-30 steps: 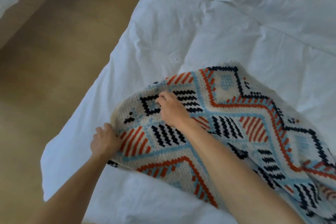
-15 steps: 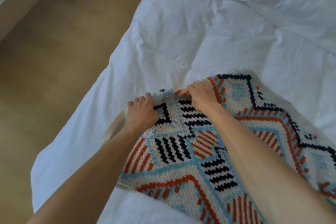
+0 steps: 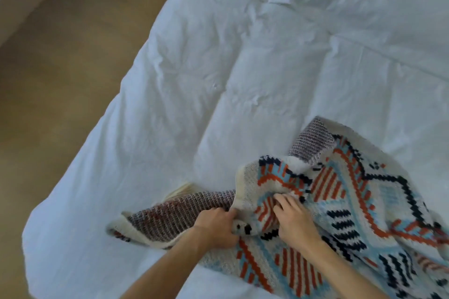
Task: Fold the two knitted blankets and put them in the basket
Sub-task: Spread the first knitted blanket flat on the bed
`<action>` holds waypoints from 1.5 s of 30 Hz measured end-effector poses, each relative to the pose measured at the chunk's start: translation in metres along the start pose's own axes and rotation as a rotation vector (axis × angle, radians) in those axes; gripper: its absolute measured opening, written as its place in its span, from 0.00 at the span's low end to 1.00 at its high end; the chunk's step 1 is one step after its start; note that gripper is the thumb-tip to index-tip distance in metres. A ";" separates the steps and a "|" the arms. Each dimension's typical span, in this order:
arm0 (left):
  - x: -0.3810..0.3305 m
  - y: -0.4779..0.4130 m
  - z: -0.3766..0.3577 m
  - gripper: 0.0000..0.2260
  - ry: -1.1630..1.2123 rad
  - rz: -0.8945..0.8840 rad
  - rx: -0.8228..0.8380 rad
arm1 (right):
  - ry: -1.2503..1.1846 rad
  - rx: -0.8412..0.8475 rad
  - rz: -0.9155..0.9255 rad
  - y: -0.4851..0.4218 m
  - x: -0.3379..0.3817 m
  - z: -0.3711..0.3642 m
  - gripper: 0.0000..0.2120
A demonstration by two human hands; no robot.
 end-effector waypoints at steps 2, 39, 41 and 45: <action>-0.002 -0.003 0.009 0.17 0.135 0.046 -0.059 | -0.122 0.022 -0.040 -0.002 -0.003 0.004 0.10; 0.201 0.038 0.202 0.23 0.404 0.489 -0.842 | -0.306 -0.089 -0.026 -0.266 0.133 0.148 0.35; 0.209 0.046 0.182 0.20 0.248 0.525 -0.799 | -0.257 0.002 -0.033 -0.263 0.134 0.122 0.31; 0.225 0.072 0.144 0.16 0.221 0.608 -0.813 | -0.164 0.088 -0.076 -0.256 0.135 0.093 0.29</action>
Point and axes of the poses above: each hand's wrist, its own y-axis away from the middle knuckle, its own z-axis out of the back of the hand, x = y × z, the point moved 10 cm from there along -y, towards the middle knuckle, and after that the axes turned 8 degrees about -z, right-handed, at the moved point
